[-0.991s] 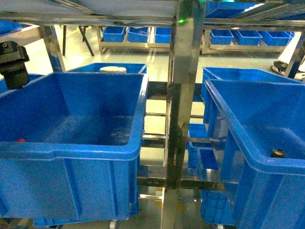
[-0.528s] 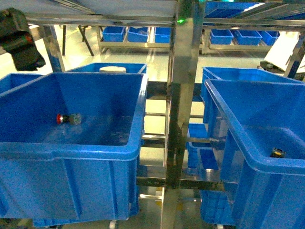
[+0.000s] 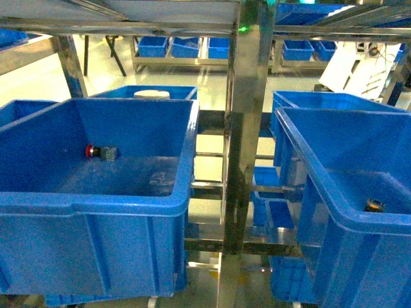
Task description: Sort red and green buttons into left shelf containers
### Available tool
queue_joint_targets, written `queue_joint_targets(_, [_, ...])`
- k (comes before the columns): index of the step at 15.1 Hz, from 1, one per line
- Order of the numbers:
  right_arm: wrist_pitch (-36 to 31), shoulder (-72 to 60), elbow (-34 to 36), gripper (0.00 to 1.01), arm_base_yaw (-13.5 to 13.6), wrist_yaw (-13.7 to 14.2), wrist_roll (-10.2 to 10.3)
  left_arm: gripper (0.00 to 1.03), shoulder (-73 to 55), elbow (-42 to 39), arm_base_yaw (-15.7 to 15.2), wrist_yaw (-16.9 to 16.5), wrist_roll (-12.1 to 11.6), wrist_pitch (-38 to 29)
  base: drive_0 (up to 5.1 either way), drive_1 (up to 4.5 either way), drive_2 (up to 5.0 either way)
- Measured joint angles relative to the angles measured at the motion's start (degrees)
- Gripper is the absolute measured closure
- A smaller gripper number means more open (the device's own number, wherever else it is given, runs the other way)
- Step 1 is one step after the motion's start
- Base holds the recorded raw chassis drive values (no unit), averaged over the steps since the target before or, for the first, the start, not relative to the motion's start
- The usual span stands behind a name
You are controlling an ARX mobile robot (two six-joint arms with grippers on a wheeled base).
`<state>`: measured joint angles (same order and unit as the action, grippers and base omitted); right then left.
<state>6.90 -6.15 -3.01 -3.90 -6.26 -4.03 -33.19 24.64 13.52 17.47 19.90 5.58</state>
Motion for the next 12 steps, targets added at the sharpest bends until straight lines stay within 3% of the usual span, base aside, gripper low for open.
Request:
queue_joint_targets(1, [-7.2, 5.5, 1.7, 0.36, 4.1, 5.4, 2.2, 0.28, 4.7, -8.3, -3.5, -6.9, -10.0, -16.2, 0.0, 0.00, 0.0])
queue_joint_targets(2, [-5.7, 5.9, 2.3, 0.45, 3.8, 6.2, 2.7, 0.37, 6.4, -10.7, -4.3, -8.0, -13.4, -18.2, 0.0, 0.00, 0.0])
queue_joint_targets(6, [-7.0, 5.8, 2.3, 0.62, 3.9, 6.1, 3.1, 0.53, 8.1, -12.6, -5.9, -9.8, -16.7, -18.9, 0.0, 0.00, 0.0])
queue_joint_targets(11, [-6.6, 5.8, 2.3, 0.78, 3.9, 6.2, 3.2, 0.69, 9.7, -14.6, -7.2, -10.9, -18.1, -18.8, 0.0, 0.00, 0.0])
queue_joint_targets(12, [-6.6, 5.8, 2.3, 0.84, 3.9, 6.3, 3.2, 0.75, 10.4, -15.3, -8.6, -13.2, -18.5, -18.5, 0.0, 0.00, 0.0])
